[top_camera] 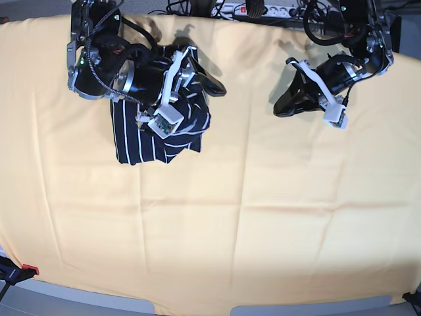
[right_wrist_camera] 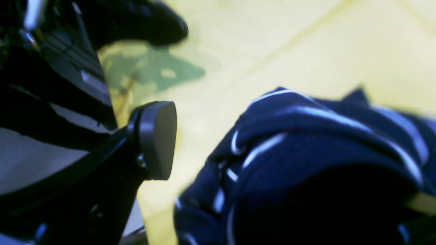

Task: Fold the T-shirt properly
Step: 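Lift the other strip end with the right gripper and fold it over, then grasp the folded bundle's corners with both grippers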

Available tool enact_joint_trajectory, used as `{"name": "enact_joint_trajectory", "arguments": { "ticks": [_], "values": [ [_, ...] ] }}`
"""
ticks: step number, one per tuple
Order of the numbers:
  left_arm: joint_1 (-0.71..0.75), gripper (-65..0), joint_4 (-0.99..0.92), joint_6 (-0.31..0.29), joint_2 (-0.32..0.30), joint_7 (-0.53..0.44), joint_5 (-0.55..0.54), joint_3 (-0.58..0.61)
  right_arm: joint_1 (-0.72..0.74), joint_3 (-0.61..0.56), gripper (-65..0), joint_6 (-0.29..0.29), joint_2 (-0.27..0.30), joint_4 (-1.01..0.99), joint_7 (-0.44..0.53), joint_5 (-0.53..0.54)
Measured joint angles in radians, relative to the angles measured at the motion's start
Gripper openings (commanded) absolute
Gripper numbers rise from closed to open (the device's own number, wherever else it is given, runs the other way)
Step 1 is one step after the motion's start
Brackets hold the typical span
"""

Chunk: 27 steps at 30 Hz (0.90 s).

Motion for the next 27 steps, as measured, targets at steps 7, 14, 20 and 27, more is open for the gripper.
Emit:
{"name": "enact_joint_trajectory", "arguments": {
  "ticks": [7,14,20,27],
  "values": [
    [0.001,-65.0,0.0,0.0,0.0,0.0,0.0,0.0,0.015,0.0,-22.8,0.001,0.006,0.121,0.005,0.113],
    [0.001,-65.0,0.0,0.0,0.0,0.0,0.0,0.0,0.021,0.027,-31.7,0.004,0.062,0.123,-0.049,0.061],
    [0.001,-65.0,0.012,-0.051,-0.014,0.152,-0.244,0.001,0.021,0.211,-65.0,0.004,0.134,0.123,-0.016,0.049],
    [0.003,-65.0,0.166,-0.056,-0.022,0.252,-0.343,0.047,0.021,0.261,-65.0,0.005,0.235,0.113,0.127,-0.067]
  ]
}}
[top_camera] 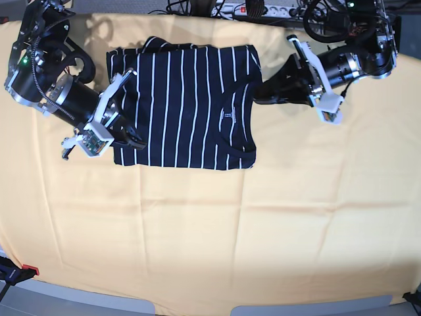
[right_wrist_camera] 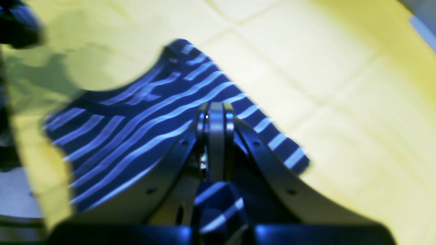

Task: Fold the T-shirt properly
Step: 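Grasp the folded bundle's corners with both grippers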

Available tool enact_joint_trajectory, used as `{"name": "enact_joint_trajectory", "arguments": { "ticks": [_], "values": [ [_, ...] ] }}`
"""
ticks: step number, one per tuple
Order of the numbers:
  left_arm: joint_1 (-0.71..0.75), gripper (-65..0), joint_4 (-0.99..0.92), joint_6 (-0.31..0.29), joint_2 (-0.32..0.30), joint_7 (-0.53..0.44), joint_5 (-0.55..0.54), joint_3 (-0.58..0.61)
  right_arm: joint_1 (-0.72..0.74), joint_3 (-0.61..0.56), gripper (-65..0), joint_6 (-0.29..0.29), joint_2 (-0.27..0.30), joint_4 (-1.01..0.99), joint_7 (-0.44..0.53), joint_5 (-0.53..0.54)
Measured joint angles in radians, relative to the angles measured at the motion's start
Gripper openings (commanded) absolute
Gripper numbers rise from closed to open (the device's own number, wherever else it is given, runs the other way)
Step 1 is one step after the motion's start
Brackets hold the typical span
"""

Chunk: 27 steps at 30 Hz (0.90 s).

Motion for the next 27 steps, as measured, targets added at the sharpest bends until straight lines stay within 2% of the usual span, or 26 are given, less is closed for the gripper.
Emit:
{"name": "enact_joint_trajectory", "arguments": {
  "ticks": [3,6,11,13,15,16,20,27],
  "values": [
    [0.008,-65.0,0.06,-0.001,0.0,0.003,0.079,0.106,0.045,-0.03,-65.0,0.004,0.048,-0.078,0.039,-0.073],
    [0.009,-65.0,0.08,-0.001,-0.006,0.0,0.229,0.248,0.14,-0.07,-65.0,0.004,0.096,-0.206,0.046,-0.086],
    [0.008,-65.0,0.082,-0.005,-0.076,-0.127,0.62,0.495,0.303,-0.173,-65.0,0.001,0.154,-0.471,0.047,-0.101],
    [0.008,-65.0,0.082,-0.005,-0.105,-0.191,0.735,0.576,0.371,-0.241,-65.0,0.0,0.17,-0.593,0.047,-0.124],
    [0.008,-65.0,0.082,-0.005,-0.126,-0.212,0.84,0.634,0.425,-0.306,-65.0,0.0,0.178,-0.687,0.045,-0.14],
    [0.009,-65.0,0.082,0.016,-0.137,-0.223,0.886,0.653,0.445,-0.336,-65.0,0.0,0.181,-0.721,0.048,-0.139],
    [0.008,-65.0,0.072,0.059,-0.163,-0.237,0.933,0.665,0.484,-0.431,-65.0,0.0,0.202,-0.772,0.011,-0.139],
    [0.003,-65.0,0.002,0.038,-0.163,-0.255,0.895,0.665,0.476,-0.52,-65.0,0.0,0.205,-0.776,-0.031,-0.135]
  ]
}}
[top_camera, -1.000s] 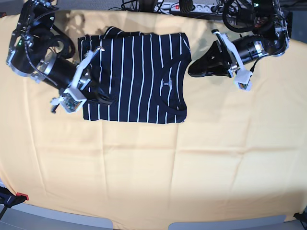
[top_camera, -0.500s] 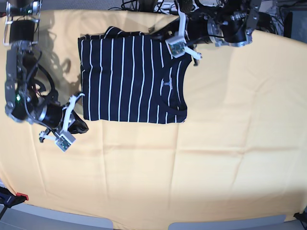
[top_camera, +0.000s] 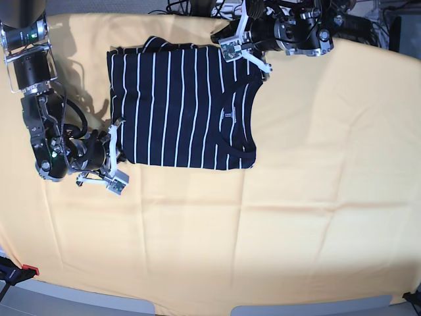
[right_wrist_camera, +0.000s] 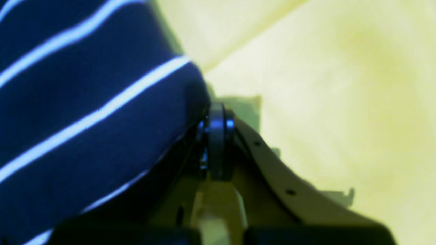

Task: Fold the T-shirt properly
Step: 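Grasp the folded bundle's corners with both grippers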

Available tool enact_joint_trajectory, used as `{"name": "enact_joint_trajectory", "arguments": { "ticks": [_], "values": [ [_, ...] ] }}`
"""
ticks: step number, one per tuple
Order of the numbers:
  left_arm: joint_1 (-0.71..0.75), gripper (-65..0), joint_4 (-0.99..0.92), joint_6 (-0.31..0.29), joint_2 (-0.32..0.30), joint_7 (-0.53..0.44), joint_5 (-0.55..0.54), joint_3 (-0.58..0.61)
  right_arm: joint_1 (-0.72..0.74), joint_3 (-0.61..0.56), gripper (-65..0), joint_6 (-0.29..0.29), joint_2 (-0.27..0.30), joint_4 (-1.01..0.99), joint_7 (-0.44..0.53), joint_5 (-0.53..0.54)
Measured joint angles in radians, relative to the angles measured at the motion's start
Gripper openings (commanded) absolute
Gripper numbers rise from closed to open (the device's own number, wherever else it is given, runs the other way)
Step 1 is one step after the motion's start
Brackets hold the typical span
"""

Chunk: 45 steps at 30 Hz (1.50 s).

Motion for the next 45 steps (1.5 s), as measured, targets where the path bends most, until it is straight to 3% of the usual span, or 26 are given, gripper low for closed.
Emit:
{"name": "enact_joint_trajectory", "arguments": {
  "ticks": [8,15,20,22,23,26,29,34,39,45],
  "values": [
    [-0.067,-65.0,-0.087,0.003,-0.005,-0.04,-0.019,0.001,0.002,-0.001,-65.0,0.0,0.064,0.008,-0.037,0.057],
    [-0.187,-65.0,-0.213,-0.002,-0.016,-0.093,-0.073,0.001,-0.056,-0.001,-65.0,0.0,0.178,0.062,-0.046,0.225],
    [-0.317,-65.0,-0.353,-0.018,-0.01,-0.137,-0.119,0.006,-0.128,-0.002,-65.0,0.0,0.197,0.158,-0.048,0.249],
    [-0.36,-65.0,-0.383,0.016,-0.017,-0.119,-0.148,0.006,-0.163,-0.002,-65.0,0.0,0.204,0.207,-0.047,0.222],
    [-0.377,-65.0,-0.384,0.026,-0.021,-0.064,-0.187,0.005,-0.171,-0.002,-65.0,-0.007,0.205,0.224,-0.049,0.177],
    [-0.399,-65.0,-0.347,0.025,-0.024,0.104,-0.306,0.004,-0.156,-0.003,-65.0,-0.102,0.208,0.252,0.014,0.023],
    [-0.367,-65.0,-0.288,0.02,-0.05,0.174,-0.383,0.001,-0.117,-0.001,-65.0,-0.144,0.212,0.261,0.089,-0.042],
    [-0.28,-65.0,-0.145,-0.029,-0.092,0.24,-0.473,0.0,-0.084,-0.002,-65.0,-0.084,0.21,0.261,0.209,-0.063],
    [-0.15,-65.0,-0.051,-0.04,-0.1,0.257,-0.552,0.0,-0.065,-0.002,-65.0,-0.034,0.156,0.252,0.224,-0.069],
    [-0.074,-65.0,-0.045,-0.041,-0.016,0.212,-0.48,-0.002,-0.067,-0.002,-65.0,-0.002,0.067,0.158,0.293,-0.184]
  ]
}}
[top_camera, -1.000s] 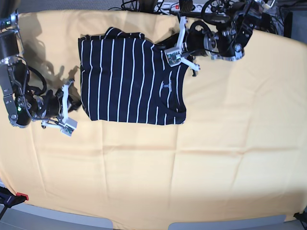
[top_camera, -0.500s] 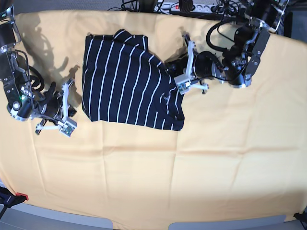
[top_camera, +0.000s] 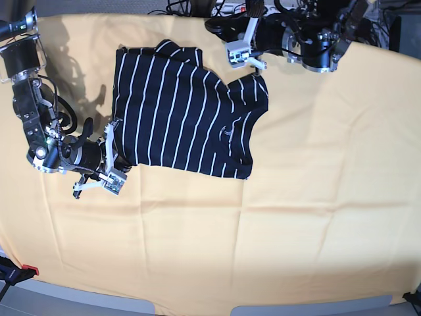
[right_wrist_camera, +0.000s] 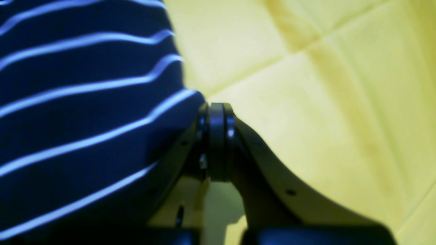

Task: Fold the T-shirt properly
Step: 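Grasp the folded bundle's corners with both grippers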

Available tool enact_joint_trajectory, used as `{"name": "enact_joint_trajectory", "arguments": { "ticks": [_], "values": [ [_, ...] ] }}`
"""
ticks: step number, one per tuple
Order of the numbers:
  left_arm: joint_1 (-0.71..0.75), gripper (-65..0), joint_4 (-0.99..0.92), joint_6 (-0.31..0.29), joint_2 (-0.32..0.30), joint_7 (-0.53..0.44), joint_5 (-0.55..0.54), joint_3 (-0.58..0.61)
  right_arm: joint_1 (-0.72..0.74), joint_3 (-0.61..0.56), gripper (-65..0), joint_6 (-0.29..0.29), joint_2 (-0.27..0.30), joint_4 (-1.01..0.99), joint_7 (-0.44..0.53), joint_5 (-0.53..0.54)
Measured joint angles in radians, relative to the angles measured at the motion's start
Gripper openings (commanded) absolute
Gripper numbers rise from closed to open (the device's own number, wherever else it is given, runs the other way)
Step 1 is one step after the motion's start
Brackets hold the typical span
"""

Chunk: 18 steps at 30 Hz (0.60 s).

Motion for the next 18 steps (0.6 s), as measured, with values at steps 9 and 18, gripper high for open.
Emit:
{"name": "enact_joint_trajectory", "arguments": {
  "ticks": [9,18],
  "values": [
    [0.024,-65.0,0.0,0.097,0.124,-0.116,0.361,0.0,0.01,0.0,-65.0,0.004,-0.032,-0.053,0.002,-0.022],
    [0.024,-65.0,-0.029,0.132,0.122,-0.158,0.455,0.0,0.009,0.0,-65.0,0.001,-0.029,-0.053,-0.131,0.1]
  ]
}}
